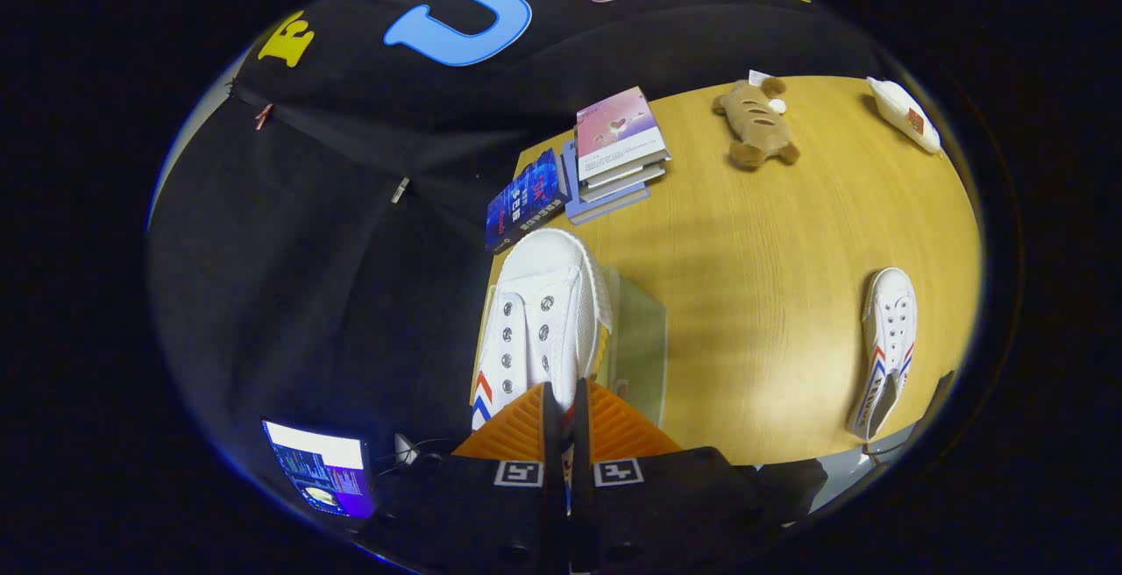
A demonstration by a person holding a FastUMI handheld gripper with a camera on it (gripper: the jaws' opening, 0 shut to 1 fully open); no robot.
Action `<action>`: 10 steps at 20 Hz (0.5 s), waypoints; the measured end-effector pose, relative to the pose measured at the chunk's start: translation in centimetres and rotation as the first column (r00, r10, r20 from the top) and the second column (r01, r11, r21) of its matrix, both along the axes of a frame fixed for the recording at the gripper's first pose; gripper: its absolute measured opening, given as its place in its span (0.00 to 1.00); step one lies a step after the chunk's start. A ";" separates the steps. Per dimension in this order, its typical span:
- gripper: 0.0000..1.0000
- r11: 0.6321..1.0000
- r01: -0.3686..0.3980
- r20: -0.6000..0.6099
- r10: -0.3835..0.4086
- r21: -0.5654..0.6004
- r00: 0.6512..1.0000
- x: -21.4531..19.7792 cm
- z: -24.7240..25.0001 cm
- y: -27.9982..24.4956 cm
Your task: Open the storage box then place both shoes into the box .Put the left shoe in first, then the right shoe, with the right side of both shoes facing outward in a uniform manner.
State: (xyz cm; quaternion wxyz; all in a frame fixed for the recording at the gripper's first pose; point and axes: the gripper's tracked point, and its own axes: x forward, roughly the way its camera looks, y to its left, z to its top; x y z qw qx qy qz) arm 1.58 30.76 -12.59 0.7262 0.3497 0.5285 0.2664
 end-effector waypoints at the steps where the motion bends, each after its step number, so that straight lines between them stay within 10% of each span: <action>1: 0.06 1.000 -0.003 -0.009 0.003 -0.001 1.000 -0.1 -0.1 1.2; 10: 0.06 0.998 -0.028 -0.122 0.021 -0.060 0.992 -0.7 -3.8 9.6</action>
